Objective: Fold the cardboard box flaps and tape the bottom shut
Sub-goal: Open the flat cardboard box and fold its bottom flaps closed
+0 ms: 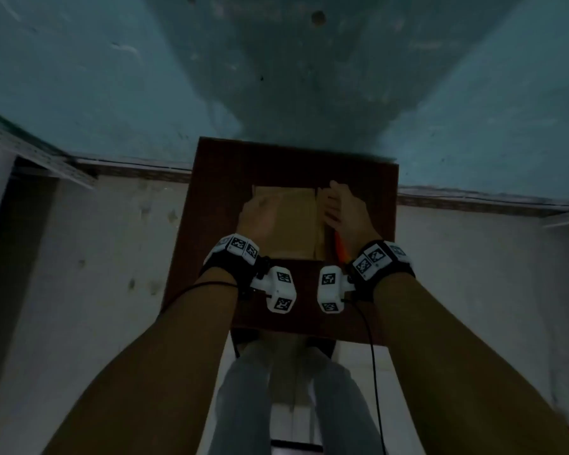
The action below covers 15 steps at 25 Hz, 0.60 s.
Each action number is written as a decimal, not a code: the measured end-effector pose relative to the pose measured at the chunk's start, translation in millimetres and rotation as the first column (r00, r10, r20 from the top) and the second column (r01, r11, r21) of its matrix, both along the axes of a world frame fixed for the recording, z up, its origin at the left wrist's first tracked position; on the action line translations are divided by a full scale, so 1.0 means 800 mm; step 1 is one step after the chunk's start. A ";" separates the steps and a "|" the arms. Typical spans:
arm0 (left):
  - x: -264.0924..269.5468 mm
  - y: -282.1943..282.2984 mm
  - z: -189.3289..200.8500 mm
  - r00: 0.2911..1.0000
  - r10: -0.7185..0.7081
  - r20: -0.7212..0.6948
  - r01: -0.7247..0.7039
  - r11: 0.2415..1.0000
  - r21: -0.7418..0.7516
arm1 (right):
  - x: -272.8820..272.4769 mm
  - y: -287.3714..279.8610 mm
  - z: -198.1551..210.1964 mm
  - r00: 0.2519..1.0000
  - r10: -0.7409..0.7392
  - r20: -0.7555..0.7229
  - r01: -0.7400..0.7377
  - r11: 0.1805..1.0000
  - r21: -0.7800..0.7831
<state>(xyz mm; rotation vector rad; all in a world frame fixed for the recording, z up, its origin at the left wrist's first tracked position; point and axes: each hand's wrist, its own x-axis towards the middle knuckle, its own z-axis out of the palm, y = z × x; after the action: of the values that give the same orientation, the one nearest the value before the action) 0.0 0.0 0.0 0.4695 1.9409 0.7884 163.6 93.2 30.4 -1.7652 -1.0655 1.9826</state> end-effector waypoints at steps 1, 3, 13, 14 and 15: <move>0.001 -0.006 -0.020 0.998 0.061 0.030 -0.061 0.998 -0.008 | 0.003 -0.001 -0.021 1.000 0.010 0.021 -0.010 1.000 0.006; 0.004 -0.013 -0.052 0.998 0.063 0.030 -0.061 0.997 -0.050 | 0.009 0.000 -0.065 0.997 -0.019 0.071 0.018 1.000 0.013; 0.013 -0.043 -0.195 0.993 0.047 -0.108 -0.053 0.997 -0.055 | 0.023 -0.020 -0.224 0.993 0.032 0.109 -0.036 0.999 0.035; 0.009 -0.045 -0.209 0.990 0.061 -0.131 -0.069 0.996 -0.052 | 0.022 -0.022 -0.238 0.989 0.067 0.130 -0.074 0.996 0.047; 0.006 -0.045 -0.224 0.987 0.067 -0.148 -0.074 0.997 -0.037 | 0.023 -0.024 -0.254 0.985 0.106 0.137 -0.120 0.988 0.097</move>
<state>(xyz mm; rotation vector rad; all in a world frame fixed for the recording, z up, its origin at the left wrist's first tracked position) 4.8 -36.2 -179.4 0.4457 2.1165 0.7743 181.6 74.4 -173.2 -1.8384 -1.3142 1.8567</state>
